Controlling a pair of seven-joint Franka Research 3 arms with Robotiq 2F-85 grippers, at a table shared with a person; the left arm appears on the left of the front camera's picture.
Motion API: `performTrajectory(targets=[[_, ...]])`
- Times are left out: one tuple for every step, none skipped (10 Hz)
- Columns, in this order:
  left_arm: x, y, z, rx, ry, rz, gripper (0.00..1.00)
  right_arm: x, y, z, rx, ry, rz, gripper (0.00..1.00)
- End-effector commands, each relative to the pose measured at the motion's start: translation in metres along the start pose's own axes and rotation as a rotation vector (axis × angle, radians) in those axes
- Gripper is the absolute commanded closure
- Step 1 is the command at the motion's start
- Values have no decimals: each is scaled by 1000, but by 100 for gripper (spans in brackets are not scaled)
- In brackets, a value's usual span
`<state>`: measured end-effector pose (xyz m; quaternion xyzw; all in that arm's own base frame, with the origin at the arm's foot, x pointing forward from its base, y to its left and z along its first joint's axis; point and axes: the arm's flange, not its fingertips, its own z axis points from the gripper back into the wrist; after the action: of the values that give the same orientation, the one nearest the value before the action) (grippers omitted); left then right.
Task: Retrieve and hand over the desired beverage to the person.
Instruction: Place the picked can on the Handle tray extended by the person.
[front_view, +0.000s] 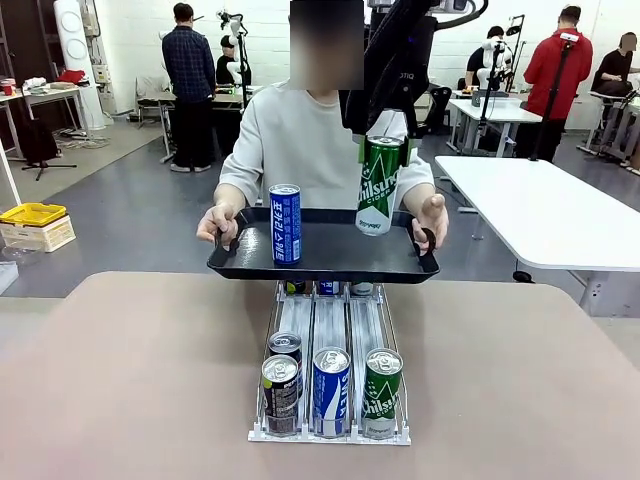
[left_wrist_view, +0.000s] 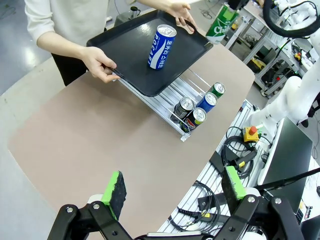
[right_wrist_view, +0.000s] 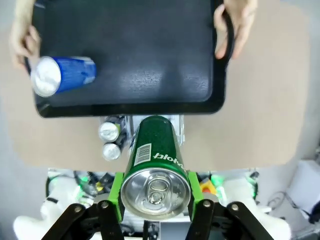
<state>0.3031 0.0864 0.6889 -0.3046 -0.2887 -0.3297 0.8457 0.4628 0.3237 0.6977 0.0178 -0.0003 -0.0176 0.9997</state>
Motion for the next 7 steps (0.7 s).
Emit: performTrajectory(targets=[[0,0,1,-16,-13,-23,0,37,11,11,-28,7,24,42],[0,0,1,-16,-13,-23,0,55,10,6,-29,21,25,42],[0,0,1,-16,-13,-23,0,72,9,1,-16,29,35,42],[0,0,1,-16,-13,-23,0,86,10,-6,-3,39,38,42],[0,0,1,-16,-13,-23,0,92,11,-15,-1,37,52,42],[0,0,1,-16,-13,-23,0,95,14,-25,-19,-8,65,42],[0,0,1,-16,-13,-23,0,99,15,-35,-37,-25,68,42]])
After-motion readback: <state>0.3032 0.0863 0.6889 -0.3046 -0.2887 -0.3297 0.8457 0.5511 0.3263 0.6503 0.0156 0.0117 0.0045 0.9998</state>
